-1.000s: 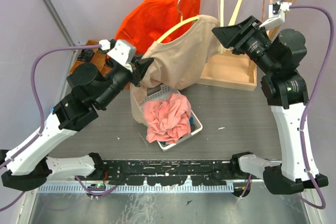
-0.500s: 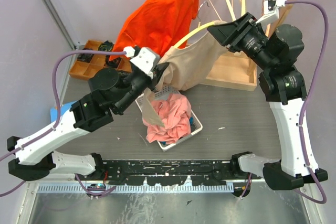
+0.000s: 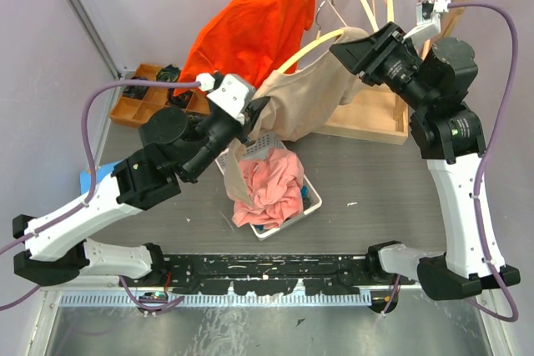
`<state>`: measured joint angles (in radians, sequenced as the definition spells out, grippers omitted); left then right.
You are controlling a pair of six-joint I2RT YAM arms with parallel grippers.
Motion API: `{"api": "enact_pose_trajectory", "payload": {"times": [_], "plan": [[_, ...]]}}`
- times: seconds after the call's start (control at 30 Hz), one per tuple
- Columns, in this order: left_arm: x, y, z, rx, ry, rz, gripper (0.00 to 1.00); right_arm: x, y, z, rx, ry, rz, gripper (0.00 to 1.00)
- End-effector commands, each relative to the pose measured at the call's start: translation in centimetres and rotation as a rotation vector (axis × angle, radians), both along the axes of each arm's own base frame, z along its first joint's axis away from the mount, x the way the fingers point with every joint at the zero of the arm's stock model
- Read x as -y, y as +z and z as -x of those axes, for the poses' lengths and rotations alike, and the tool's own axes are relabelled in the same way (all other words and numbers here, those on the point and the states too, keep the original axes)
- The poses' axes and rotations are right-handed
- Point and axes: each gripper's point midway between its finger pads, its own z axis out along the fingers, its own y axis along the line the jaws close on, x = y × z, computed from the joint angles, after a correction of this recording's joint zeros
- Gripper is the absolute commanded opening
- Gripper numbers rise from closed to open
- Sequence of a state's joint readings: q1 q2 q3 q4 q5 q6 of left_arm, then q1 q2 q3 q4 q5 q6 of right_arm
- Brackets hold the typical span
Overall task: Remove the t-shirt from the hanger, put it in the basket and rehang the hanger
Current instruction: Pick up the hanger from the clothesline.
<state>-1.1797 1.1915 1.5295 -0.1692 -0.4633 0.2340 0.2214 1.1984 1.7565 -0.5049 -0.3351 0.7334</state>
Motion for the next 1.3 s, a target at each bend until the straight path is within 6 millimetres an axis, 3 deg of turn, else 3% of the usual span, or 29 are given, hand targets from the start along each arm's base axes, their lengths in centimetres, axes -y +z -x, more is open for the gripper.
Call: {"api": "enact_pose_trajectory", "payload": {"times": [0.0, 0.23, 0.37, 0.57, 0.77, 1.0, 1.17, 1.27], "plan": [[-1.5, 6.3, 1.2, 0.082, -0.014, 0.202, 0.0, 0.0, 1.7, -0.3, 0.063, -0.005, 0.0, 0.46], [-1.2, 6.6, 1.7, 0.092, -0.026, 0.198, 0.0, -0.3, 1.4, -1.6, 0.038, -0.003, 0.004, 0.44], [-1.2, 6.6, 1.7, 0.1, -0.019, 0.192, 0.0, -0.5, 1.5, -1.7, 0.044, 0.001, 0.0, 0.22], [-1.3, 6.5, 1.3, 0.11, 0.006, 0.175, 0.0, -0.6, 1.8, -1.4, 0.052, 0.006, -0.006, 0.01], [-1.3, 6.2, 0.4, 0.102, 0.063, 0.169, 0.0, -1.2, 2.9, 0.0, 0.106, 0.047, -0.016, 0.01], [-0.2, 5.9, 0.0, 0.096, 0.061, 0.175, 0.0, -3.6, 4.7, 2.3, 0.205, 0.178, -0.017, 0.01], [-0.8, 6.6, -0.5, 0.083, 0.112, 0.206, 0.0, -5.8, 5.5, 4.5, 0.272, 0.301, 0.003, 0.01], [0.2, 5.9, -1.2, 0.066, 0.133, 0.181, 0.0, -6.7, 5.6, 5.6, 0.293, 0.358, 0.016, 0.01]]}}
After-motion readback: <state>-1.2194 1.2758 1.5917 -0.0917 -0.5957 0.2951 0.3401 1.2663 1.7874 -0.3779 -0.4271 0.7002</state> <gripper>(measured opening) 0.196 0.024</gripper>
